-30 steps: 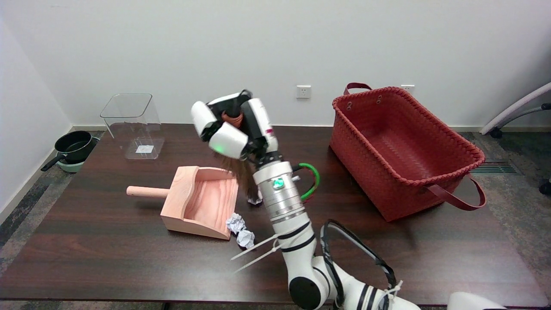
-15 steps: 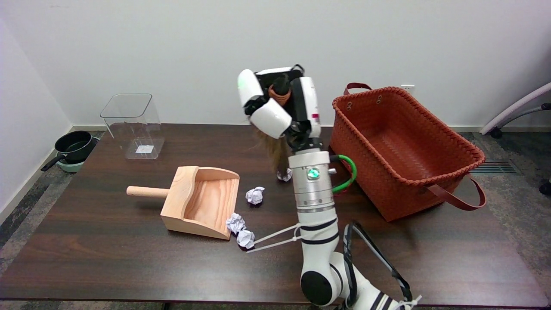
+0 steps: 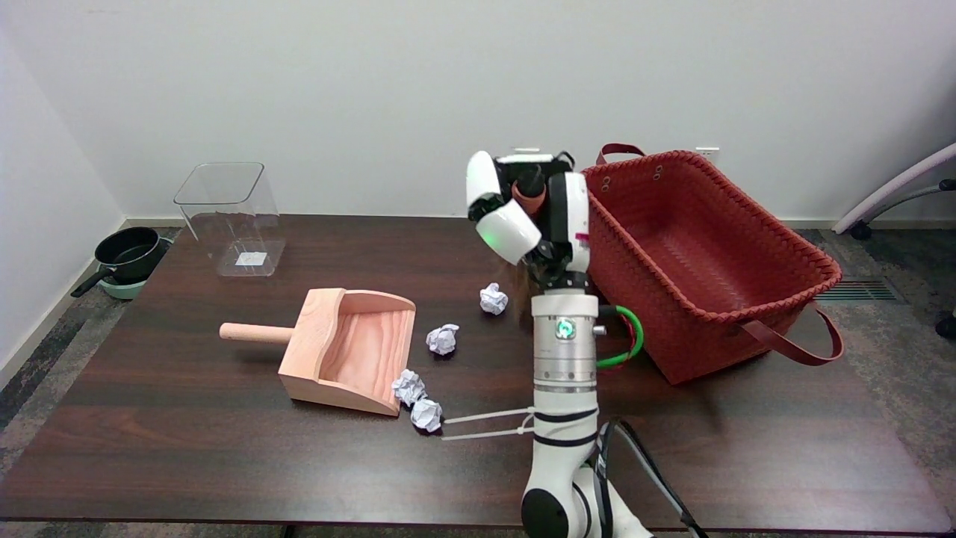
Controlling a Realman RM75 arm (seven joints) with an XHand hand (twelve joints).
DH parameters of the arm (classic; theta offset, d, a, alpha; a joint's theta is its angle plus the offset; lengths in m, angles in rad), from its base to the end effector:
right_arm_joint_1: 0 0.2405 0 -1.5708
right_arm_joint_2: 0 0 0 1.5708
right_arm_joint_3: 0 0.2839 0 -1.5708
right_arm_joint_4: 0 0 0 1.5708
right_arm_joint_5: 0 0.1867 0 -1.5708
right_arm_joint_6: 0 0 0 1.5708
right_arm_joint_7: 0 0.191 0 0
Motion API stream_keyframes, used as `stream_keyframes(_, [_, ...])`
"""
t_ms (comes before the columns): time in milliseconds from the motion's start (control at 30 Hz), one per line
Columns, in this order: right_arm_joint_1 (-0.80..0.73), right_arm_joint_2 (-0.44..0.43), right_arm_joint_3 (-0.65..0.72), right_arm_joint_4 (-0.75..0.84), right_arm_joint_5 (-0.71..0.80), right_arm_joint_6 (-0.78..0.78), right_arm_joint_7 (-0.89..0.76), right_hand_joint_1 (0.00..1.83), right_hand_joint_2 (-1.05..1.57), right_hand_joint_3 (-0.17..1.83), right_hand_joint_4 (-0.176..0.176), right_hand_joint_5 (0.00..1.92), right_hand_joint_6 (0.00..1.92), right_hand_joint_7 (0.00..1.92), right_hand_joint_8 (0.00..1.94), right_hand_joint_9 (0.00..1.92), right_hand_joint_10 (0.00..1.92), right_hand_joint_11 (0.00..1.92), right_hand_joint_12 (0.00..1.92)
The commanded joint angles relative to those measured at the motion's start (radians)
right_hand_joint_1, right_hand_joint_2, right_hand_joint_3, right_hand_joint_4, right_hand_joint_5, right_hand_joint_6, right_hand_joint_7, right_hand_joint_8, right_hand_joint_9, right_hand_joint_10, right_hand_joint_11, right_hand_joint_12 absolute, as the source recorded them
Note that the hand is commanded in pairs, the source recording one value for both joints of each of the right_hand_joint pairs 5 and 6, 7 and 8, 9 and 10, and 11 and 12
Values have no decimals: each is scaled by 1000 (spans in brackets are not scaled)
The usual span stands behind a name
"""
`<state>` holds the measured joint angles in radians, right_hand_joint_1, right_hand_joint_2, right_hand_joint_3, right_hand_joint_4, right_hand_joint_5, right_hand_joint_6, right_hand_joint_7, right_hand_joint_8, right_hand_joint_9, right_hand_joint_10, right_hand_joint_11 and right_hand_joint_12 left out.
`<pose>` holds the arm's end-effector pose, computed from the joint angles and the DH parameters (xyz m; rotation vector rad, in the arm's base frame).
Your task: Sweep the paper ball into the dustpan.
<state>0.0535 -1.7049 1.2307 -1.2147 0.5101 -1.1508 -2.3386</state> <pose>-0.2117 -0.3240 0.1893 1.4251 -0.5016 1.7262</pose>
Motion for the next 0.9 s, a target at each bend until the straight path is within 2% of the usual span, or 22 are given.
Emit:
stream_keyframes(33, [87,-13,97,326,75,-133,-1,868,1571,1142,0,1920,1920,1920,1920,1920,1920,1920,1920])
stream_keyframes(267, [293,28,105,555,108,-138,-1,870,1571,1145,0,1920,1920,1920,1920,1920,1920,1920,1920])
stream_keyframes(467, [425,55,89,632,102,-77,-1,871,1571,1148,0,1920,1920,1920,1920,1920,1920,1920,1920])
stream_keyframes(800, [473,61,54,728,113,38,2,873,1571,1152,0,1920,1920,1920,1920,1920,1920,1920,1920])
stream_keyframes(900, [466,57,18,764,160,66,2,873,1571,1153,0,1920,1920,1920,1920,1920,1920,1920,1920])
